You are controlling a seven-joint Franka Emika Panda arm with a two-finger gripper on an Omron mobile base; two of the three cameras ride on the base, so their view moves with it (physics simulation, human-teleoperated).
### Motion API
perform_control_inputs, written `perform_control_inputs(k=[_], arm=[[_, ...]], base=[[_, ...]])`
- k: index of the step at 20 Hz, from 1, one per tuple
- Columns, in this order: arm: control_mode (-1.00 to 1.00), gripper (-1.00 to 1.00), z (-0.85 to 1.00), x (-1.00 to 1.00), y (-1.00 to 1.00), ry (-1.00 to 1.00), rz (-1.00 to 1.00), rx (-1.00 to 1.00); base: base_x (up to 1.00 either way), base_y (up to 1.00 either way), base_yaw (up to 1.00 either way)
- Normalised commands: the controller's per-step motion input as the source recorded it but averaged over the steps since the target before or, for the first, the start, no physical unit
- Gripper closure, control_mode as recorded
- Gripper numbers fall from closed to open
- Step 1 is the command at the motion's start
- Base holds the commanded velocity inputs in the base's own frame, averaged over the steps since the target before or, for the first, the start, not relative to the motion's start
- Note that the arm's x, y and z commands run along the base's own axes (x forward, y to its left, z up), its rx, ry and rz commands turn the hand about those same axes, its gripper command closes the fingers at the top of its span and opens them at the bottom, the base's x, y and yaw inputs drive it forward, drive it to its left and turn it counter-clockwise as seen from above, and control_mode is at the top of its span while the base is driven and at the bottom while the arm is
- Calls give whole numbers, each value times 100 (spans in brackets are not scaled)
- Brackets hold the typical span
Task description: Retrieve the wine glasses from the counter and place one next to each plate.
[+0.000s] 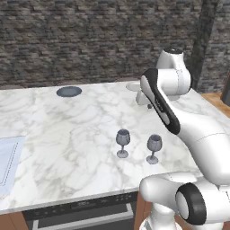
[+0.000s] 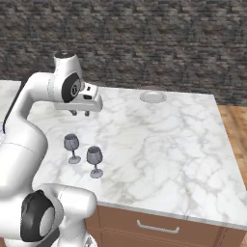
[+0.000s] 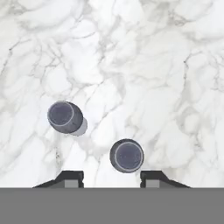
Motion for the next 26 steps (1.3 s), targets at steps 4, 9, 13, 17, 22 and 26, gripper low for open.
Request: perform_control_inputs(k=[4,9,13,17,22,26], arm=[[-100,-100,-4,-55,-7,-10,-5,1],[-100,-100,-4,-67,0,-29,-56,0],[-100,-100,0,-51,-6,-13,-65,14],[-100,-100,0,-50,-41,0,-46,47],[-100,-100,0,-45,-39,0,-39,59],[-100,-100,0,-18,-29,0,-34,62]], base=[[0,0,0],[0,0,0],[0,0,0],[0,0,0],[0,0,0],[0,0,0]])
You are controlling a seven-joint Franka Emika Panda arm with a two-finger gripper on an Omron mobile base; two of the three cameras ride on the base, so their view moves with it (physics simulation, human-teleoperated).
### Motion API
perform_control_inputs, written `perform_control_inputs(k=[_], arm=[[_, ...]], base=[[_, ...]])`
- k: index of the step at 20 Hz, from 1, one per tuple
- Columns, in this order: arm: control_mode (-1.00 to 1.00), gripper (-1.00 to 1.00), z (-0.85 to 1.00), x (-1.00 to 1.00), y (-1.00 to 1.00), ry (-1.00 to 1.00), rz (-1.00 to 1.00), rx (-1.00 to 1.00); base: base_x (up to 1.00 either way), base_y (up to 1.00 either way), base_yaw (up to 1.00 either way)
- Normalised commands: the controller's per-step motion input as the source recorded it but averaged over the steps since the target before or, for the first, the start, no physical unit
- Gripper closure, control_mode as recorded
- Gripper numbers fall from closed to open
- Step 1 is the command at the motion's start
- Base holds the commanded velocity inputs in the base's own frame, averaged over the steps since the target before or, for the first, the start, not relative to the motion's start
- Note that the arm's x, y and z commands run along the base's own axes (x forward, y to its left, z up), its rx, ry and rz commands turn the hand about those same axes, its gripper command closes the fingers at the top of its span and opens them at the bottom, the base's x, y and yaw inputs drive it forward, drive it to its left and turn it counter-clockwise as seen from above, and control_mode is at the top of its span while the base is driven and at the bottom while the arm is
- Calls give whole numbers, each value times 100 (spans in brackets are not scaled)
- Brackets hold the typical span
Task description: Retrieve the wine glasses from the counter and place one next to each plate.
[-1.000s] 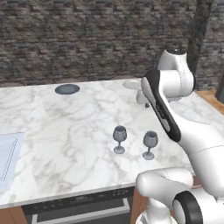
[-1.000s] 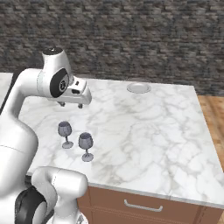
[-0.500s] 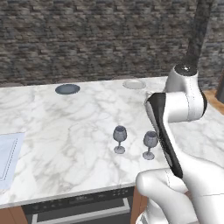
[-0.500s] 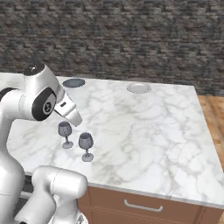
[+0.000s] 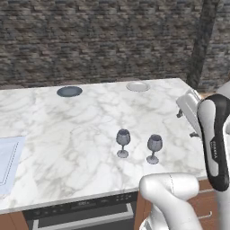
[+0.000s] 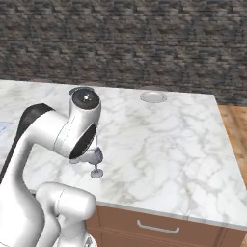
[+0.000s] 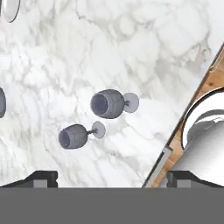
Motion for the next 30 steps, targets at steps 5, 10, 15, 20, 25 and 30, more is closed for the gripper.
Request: perform_control_inputs(k=[5,10,15,20,25,30], arm=[[-100,-100,-5,2,-20,23,-20,39],[-100,-100,-13,10,-26,49,1,33],[-100,-100,-24,2,-31,20,9,32],[-100,-100,-61,25,-1,0,9,11],[-100,-100,-63,36,-12,0,8,11],[-100,-100,-55,36,-15,6,6,23]], base=[[0,0,0],[0,0,0],[0,0,0],[0,0,0],[0,0,0],[0,0,0]])
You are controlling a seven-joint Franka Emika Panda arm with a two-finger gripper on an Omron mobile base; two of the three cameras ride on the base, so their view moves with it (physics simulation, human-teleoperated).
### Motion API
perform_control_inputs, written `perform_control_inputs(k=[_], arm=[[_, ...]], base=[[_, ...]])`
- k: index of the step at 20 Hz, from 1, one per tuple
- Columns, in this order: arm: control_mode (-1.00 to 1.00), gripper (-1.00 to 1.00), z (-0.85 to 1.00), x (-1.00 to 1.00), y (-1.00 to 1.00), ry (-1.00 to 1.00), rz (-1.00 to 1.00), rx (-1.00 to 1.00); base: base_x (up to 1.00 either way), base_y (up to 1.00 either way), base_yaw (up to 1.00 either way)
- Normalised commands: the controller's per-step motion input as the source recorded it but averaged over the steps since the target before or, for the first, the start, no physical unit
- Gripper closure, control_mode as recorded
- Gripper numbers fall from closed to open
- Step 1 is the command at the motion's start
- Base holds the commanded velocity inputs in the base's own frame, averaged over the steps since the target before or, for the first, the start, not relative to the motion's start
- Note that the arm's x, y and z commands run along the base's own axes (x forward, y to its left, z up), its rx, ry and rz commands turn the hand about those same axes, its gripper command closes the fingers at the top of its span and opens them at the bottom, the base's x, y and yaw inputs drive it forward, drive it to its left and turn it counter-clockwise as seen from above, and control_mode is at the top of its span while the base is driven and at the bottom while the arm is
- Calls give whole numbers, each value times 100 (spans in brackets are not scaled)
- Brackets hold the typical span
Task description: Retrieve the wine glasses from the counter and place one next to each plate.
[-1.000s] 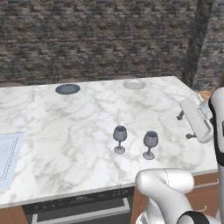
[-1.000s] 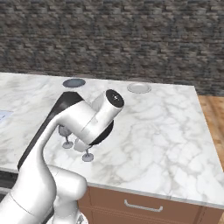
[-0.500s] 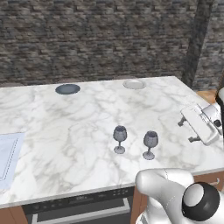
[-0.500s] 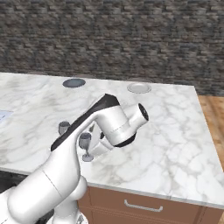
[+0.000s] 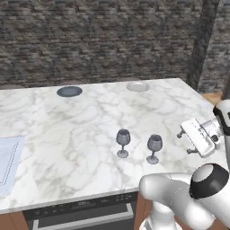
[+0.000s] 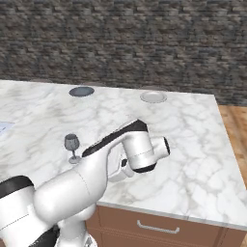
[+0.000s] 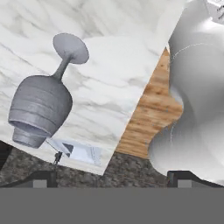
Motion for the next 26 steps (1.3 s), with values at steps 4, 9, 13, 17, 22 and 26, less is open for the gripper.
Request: perform_control_inputs(k=[4,9,13,17,22,26], arm=[[-100,-100,-46,43,-1,29,1,15],[-100,-100,-27,41,0,30,0,11],[-100,-100,-17,33,0,34,0,8],[-100,-100,-27,15,0,6,0,4],[-100,-100,-31,10,1,-16,-2,0],[-100,-100,-26,30,0,-2,-9,0]], base=[[0,0,0],[0,0,0],[0,0,0],[0,0,0],[0,0,0],[0,0,0]])
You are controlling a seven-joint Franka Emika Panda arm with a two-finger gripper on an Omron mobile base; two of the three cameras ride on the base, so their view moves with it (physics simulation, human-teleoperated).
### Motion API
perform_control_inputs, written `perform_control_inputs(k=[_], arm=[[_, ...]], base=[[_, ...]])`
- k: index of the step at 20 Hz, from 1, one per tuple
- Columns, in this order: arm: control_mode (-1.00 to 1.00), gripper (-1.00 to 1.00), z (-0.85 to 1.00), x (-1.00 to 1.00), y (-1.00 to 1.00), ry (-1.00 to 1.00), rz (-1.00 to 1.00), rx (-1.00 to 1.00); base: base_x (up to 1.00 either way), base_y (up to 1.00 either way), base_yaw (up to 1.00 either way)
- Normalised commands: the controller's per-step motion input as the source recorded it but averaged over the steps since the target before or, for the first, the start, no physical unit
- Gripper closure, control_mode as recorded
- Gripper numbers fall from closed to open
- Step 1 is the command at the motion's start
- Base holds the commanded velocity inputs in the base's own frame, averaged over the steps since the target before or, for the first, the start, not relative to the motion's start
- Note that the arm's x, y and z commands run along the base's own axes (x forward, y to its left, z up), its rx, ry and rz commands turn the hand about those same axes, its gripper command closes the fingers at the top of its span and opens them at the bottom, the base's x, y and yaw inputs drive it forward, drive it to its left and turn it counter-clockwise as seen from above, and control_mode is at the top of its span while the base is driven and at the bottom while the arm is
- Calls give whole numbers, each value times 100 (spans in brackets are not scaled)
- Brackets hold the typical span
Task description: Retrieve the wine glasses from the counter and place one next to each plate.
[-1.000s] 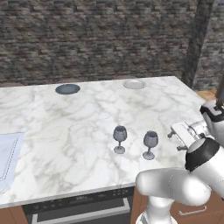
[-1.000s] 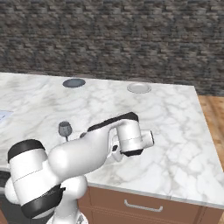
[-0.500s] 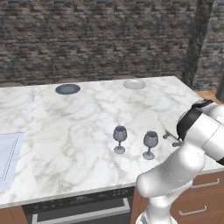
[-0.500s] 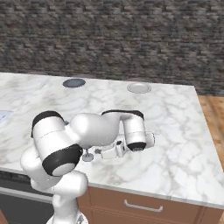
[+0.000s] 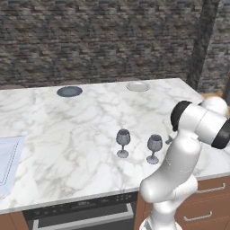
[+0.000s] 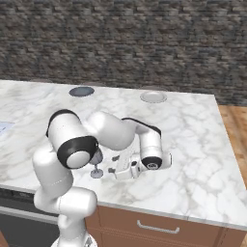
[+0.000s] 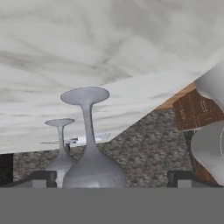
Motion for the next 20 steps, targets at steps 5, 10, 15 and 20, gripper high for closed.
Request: perform_control_inputs(k=[5,10,15,20], arm=[[-100,-100,-23,30,0,0,-13,0],[-100,-100,-16,11,9,0,-8,0],[-100,-100,-11,2,22,1,-6,0],[-100,-100,-2,0,28,1,-1,0]], base=[[0,0,0],[0,0,0],[0,0,0],[0,0,0]])
